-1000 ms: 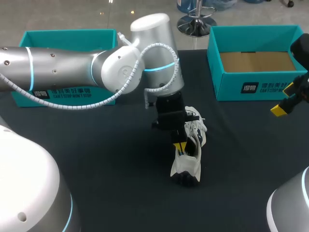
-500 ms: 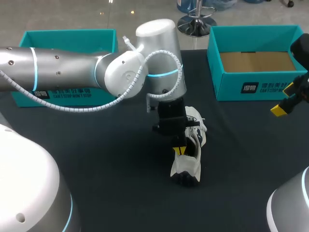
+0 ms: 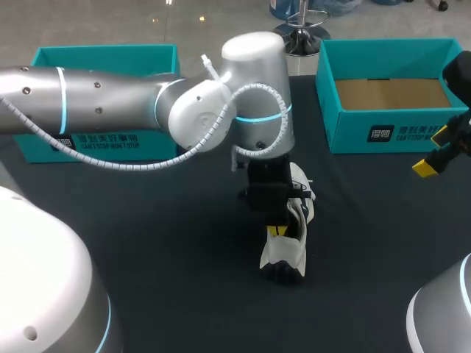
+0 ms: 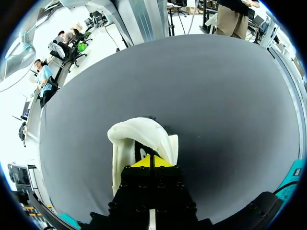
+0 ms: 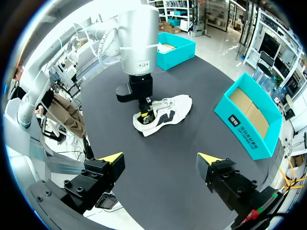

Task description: Take the shoe out of the shoebox, open the shoe tongue, remove and reinsert the insole, then place the shoe into the shoebox

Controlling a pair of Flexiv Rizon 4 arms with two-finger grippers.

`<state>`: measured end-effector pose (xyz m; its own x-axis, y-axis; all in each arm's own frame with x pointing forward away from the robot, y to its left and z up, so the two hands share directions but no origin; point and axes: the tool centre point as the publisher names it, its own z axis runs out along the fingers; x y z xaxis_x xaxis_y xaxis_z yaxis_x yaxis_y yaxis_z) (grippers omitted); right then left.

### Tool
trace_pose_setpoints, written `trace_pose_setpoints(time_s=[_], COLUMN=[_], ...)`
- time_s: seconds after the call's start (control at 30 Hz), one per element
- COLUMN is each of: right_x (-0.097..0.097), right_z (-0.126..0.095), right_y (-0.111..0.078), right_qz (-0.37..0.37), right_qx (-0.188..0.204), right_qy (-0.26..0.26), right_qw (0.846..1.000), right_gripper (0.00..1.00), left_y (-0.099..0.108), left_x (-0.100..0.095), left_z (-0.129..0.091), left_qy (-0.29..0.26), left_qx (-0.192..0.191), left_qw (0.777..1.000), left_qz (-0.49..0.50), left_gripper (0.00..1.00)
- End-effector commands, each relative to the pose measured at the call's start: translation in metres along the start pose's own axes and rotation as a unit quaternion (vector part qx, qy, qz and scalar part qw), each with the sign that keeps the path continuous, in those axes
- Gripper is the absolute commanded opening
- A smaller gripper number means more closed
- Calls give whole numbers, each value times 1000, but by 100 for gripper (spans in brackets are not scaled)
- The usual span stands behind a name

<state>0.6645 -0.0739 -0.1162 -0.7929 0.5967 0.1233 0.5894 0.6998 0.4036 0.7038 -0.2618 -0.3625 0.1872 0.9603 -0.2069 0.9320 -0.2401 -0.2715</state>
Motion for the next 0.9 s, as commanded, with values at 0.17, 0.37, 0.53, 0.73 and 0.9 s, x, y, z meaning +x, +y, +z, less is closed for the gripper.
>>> trace_pose_setpoints(time_s=[0.17,0.37,0.53,0.73,0.9], right_x=[-2,-2,-2,-2,-2], right_z=[0,0,0,0,0], right_y=[2,2,2,2,2], right_qz=[0,0,0,0,0], right_qx=[3,3,3,3,3], right_qy=[2,2,2,2,2], right_qw=[1000,1000,1000,1000,1000], right_gripper=[100,100,100,100,100], left_y=[-1,1,2,4,2], left_x=[-3,-6,-9,-16,-20], left_z=[22,46,56,33,2], left_qy=[12,21,34,30,38], left_qx=[-8,-23,-34,-54,-78], left_qw=[1000,999,998,997,994], left_qz=[7,28,38,52,69], left_gripper=[0,0,0,0,0])
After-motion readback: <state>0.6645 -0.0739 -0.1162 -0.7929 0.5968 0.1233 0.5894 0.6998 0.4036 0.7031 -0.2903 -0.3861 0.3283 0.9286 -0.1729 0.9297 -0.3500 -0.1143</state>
